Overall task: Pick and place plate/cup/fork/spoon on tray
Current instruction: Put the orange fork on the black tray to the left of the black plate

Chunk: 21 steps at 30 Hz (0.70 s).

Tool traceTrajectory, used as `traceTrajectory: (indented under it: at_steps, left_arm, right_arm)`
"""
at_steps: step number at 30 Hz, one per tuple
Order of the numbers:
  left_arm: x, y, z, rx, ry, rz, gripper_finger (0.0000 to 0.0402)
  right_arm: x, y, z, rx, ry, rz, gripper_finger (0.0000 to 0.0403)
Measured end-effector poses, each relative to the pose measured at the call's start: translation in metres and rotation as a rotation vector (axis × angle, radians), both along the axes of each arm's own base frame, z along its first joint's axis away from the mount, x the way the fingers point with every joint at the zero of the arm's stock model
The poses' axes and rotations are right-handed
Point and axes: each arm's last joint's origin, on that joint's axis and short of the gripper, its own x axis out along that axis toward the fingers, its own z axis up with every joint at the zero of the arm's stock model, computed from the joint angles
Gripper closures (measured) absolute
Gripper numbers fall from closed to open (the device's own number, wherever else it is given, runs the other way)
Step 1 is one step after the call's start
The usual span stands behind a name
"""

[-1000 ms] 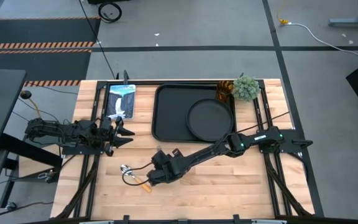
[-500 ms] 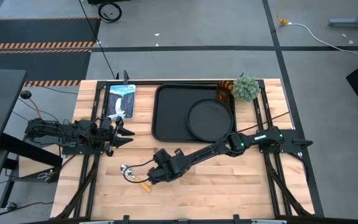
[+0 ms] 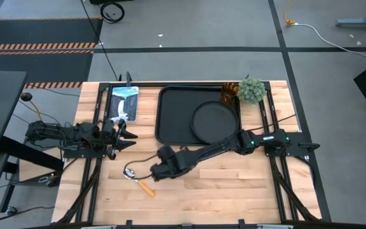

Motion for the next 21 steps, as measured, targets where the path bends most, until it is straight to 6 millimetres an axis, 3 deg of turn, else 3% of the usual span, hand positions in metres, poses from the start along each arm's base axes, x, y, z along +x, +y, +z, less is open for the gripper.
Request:
traceTrajectory:
  at_steps: [3, 9, 16, 21]
  left_arm:
    - [0.0, 0.0, 0.0, 0.0, 0.0, 0.0, 0.026]
    - [0.0, 0.0, 0.0, 0.0, 0.001, 0.0, 0.026]
    - [0.0, 0.0, 0.0, 0.0, 0.001, 0.0, 0.026]
    - [0.0, 0.0, 0.0, 0.0, 0.001, 0.0, 0.026]
  right_arm:
    - [-0.003, -0.019, 0.013, -0.011, -0.01, -0.09, 0.0393]
    - [0.001, -0.067, 0.015, -0.085, -0.01, -0.225, 0.0393]
    - [0.001, -0.117, -0.003, -0.128, 0.036, -0.327, 0.0393]
    - [-0.003, -0.142, -0.021, -0.113, 0.101, -0.363, 0.0393]
